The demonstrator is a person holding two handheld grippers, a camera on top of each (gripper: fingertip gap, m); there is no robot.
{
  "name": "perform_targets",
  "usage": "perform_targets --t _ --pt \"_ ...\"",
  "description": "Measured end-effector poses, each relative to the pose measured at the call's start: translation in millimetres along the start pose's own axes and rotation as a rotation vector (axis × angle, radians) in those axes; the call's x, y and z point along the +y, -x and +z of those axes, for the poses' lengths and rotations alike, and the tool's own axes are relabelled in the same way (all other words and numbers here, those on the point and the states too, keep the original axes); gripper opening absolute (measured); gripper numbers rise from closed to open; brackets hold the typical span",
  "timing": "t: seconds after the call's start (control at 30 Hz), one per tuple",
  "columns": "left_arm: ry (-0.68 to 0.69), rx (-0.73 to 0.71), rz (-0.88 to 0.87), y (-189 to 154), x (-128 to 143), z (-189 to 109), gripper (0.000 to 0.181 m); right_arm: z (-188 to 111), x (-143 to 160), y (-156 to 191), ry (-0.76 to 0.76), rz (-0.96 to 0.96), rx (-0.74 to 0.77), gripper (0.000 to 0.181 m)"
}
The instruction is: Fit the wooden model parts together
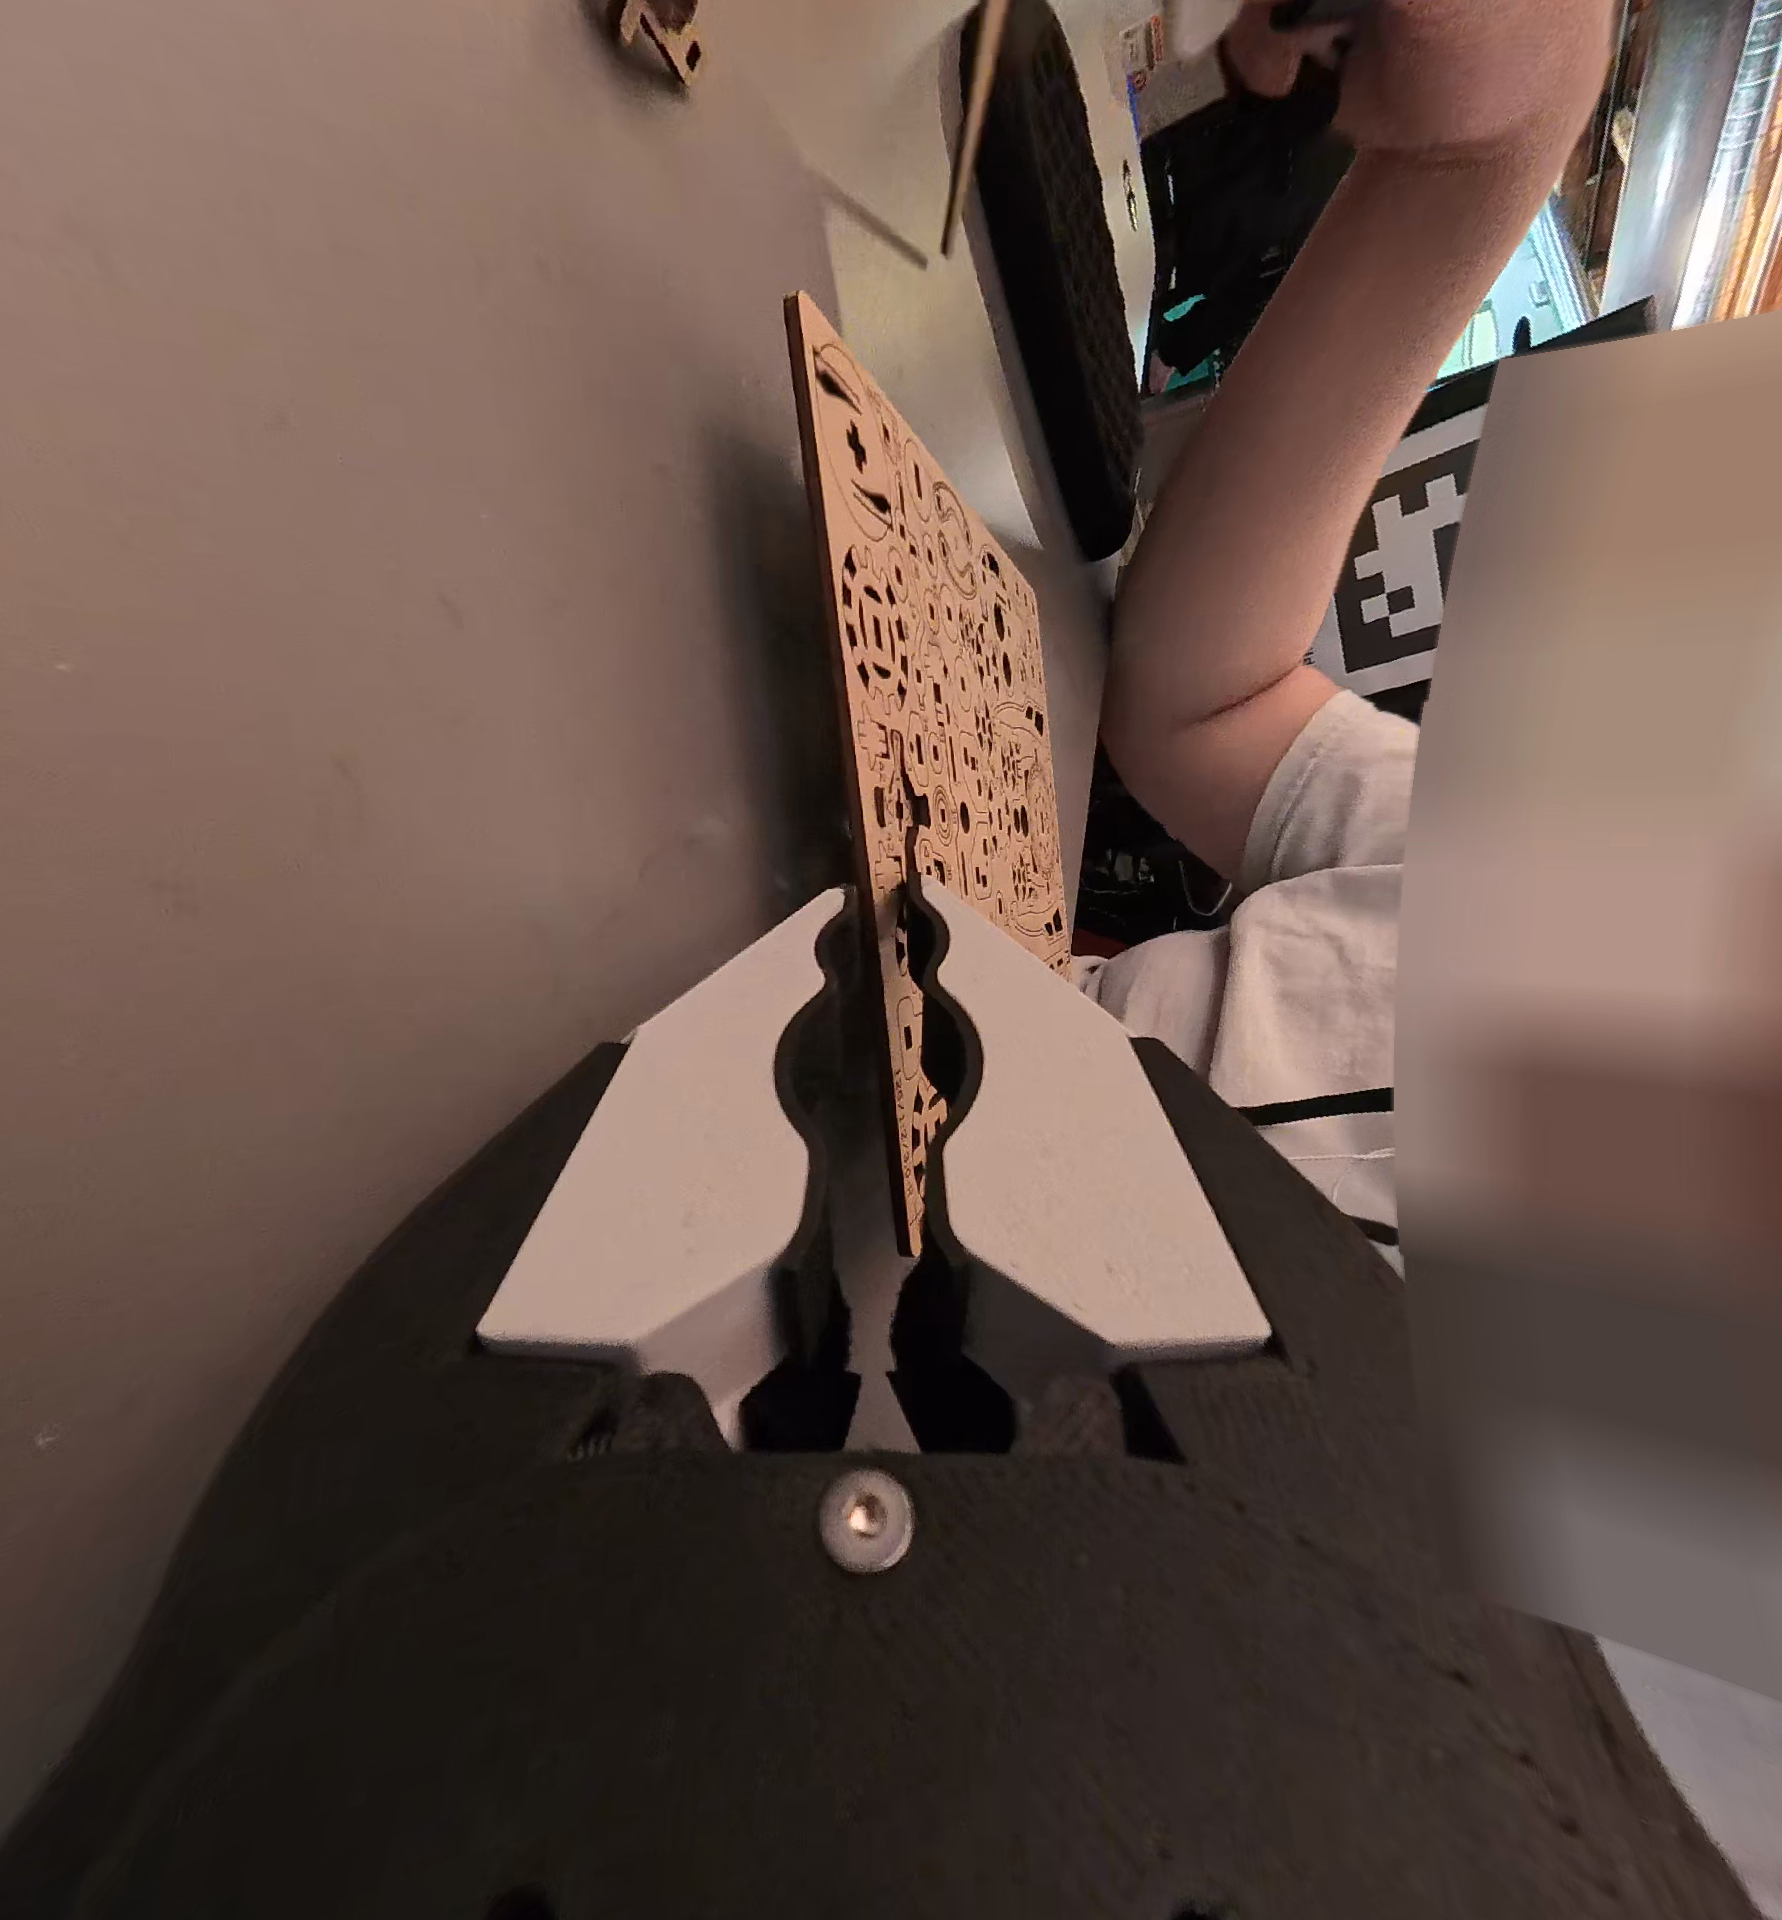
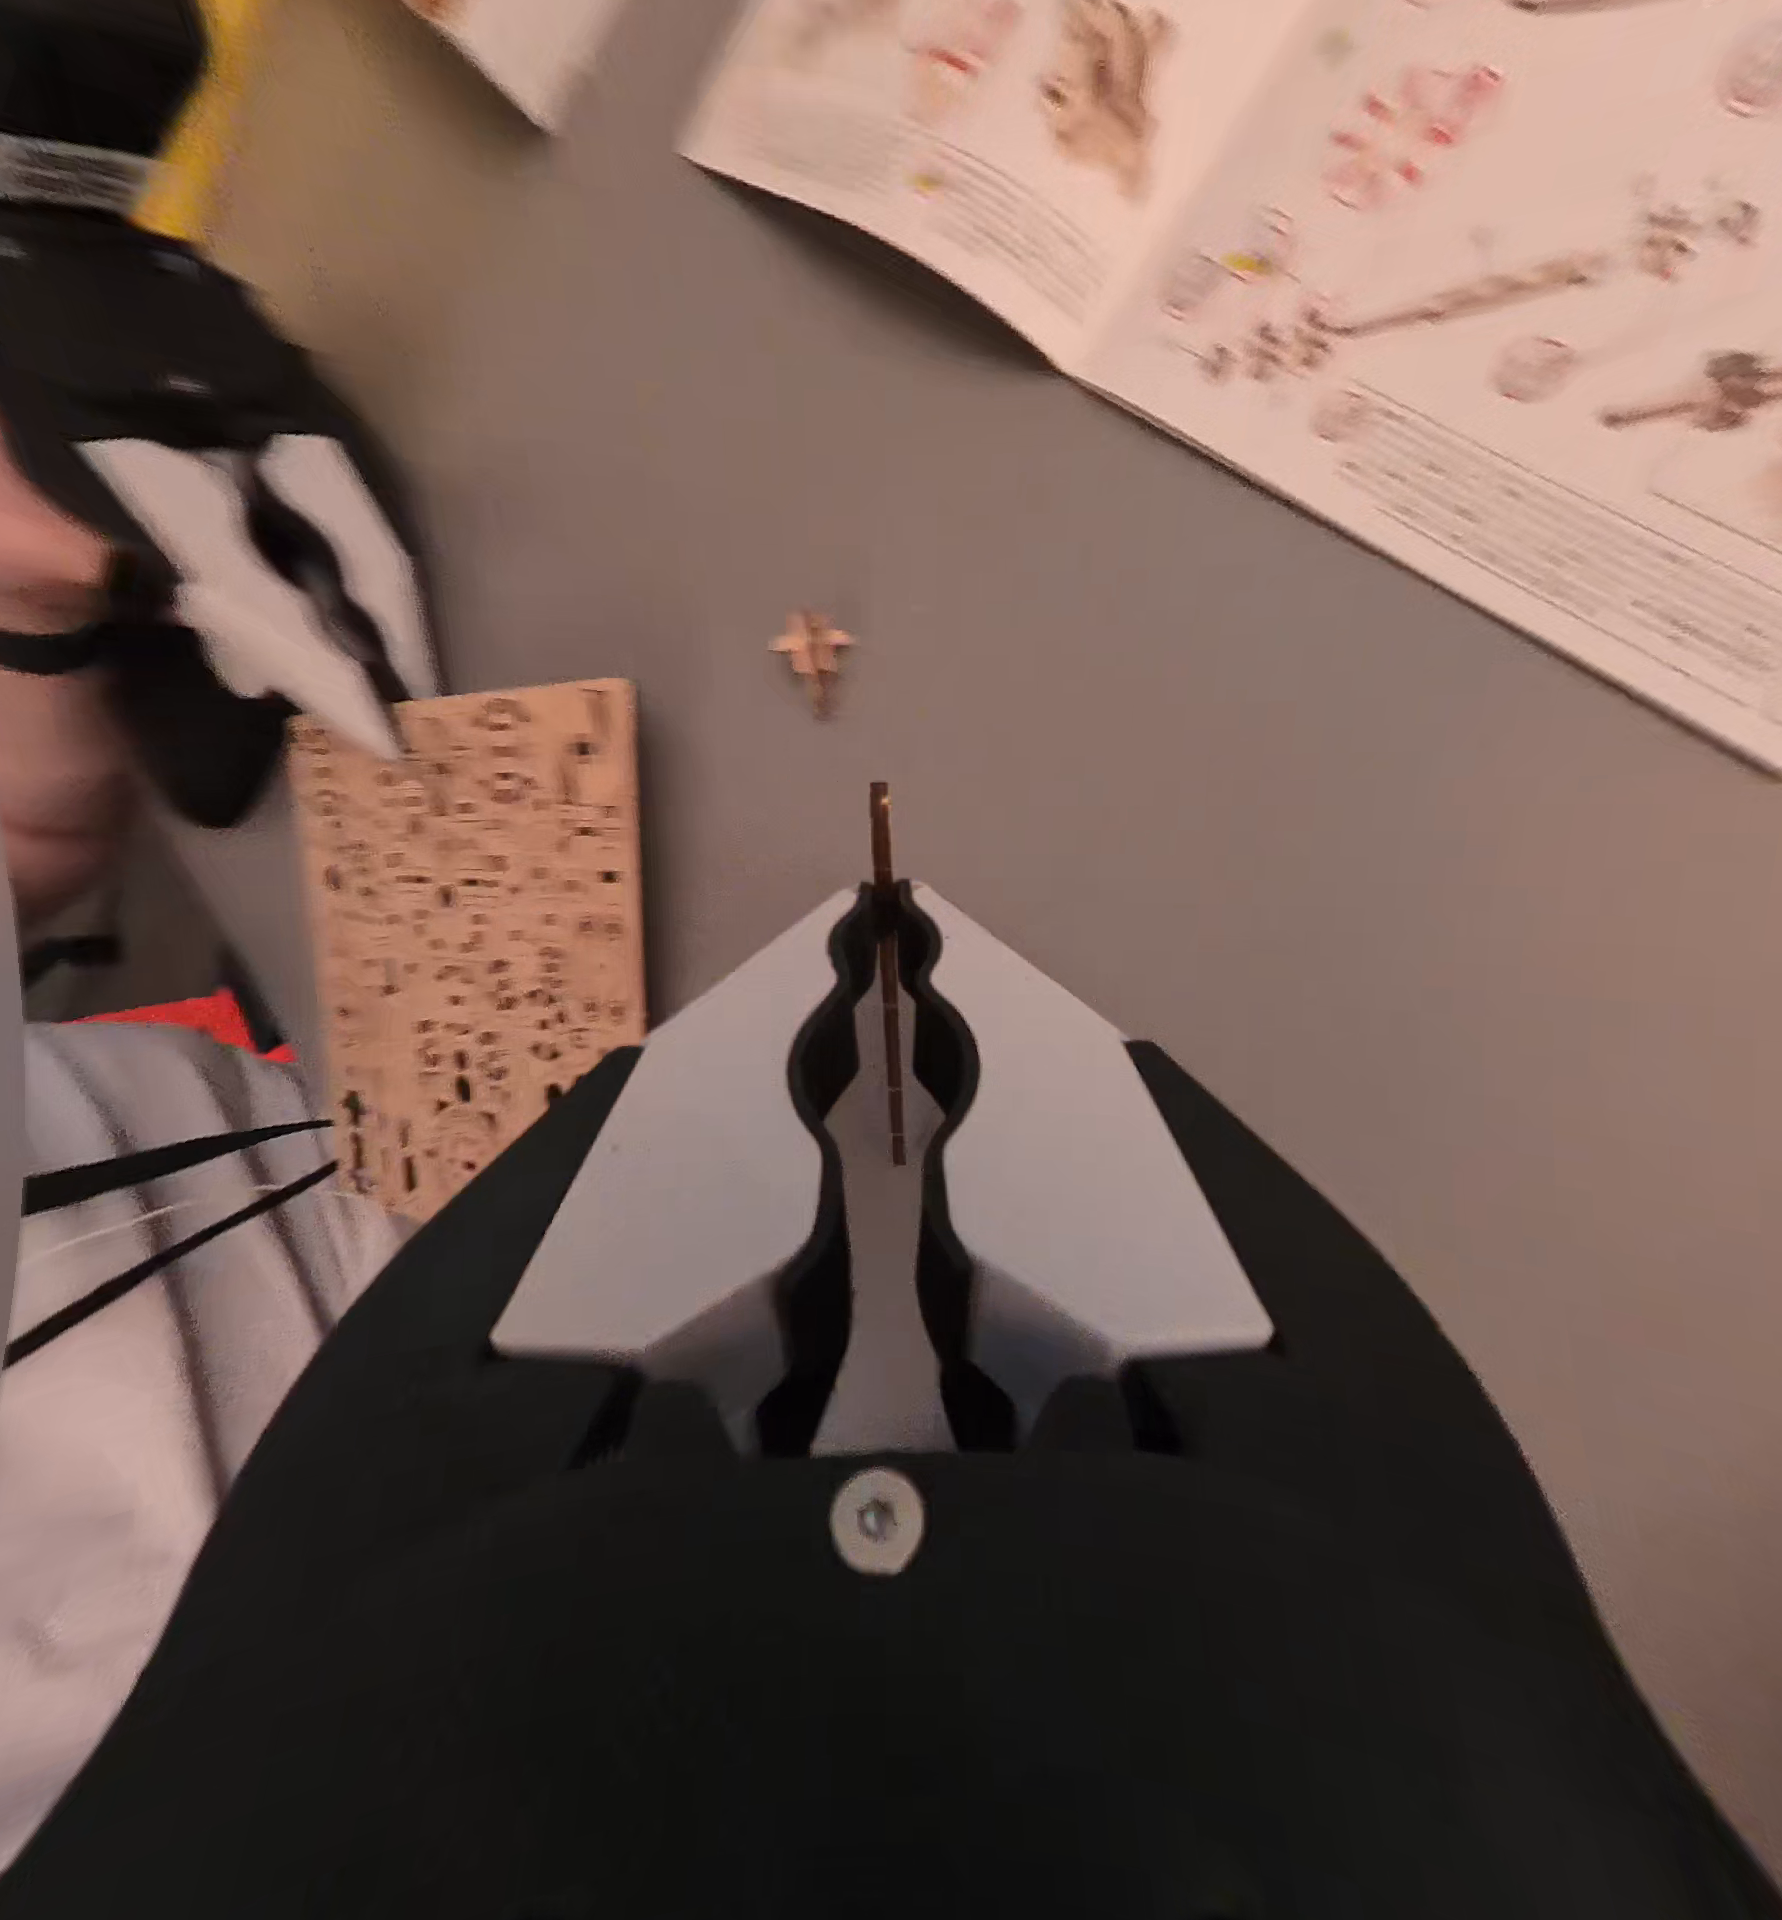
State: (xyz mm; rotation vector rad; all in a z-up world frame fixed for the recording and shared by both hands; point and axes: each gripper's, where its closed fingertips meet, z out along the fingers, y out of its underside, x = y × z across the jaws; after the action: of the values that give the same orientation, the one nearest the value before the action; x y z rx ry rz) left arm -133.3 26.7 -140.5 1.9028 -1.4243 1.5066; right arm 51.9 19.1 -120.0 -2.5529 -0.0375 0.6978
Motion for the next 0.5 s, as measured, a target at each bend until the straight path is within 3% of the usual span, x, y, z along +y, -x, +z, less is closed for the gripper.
perform_targets --t 0.2,0.3,0.4,0.47,0.5 --pt "-0.007 0.008 0.002 -1 0 -1 0.005 26 10 -37 0.221 0.098 0.081 0.003" --pt "-0.017 0.026 -0.002 -3 -1 -2 0.005 29 -1 -32 0.153 0.048 0.063 0.019" --pt "-0.018 0.042 0.0 -5 -2 -3 0.004 15 -16 -29 0.044 -0.069 0.162 0.035" --pt "-0.017 0.056 0.006 -7 -2 -3 0.004 3 -44 -2 -0.127 -0.261 0.188 0.045" --pt "-0.016 0.062 0.007 -8 -2 -3 0.003 3 -59 31 -0.23 -0.408 0.116 0.053"
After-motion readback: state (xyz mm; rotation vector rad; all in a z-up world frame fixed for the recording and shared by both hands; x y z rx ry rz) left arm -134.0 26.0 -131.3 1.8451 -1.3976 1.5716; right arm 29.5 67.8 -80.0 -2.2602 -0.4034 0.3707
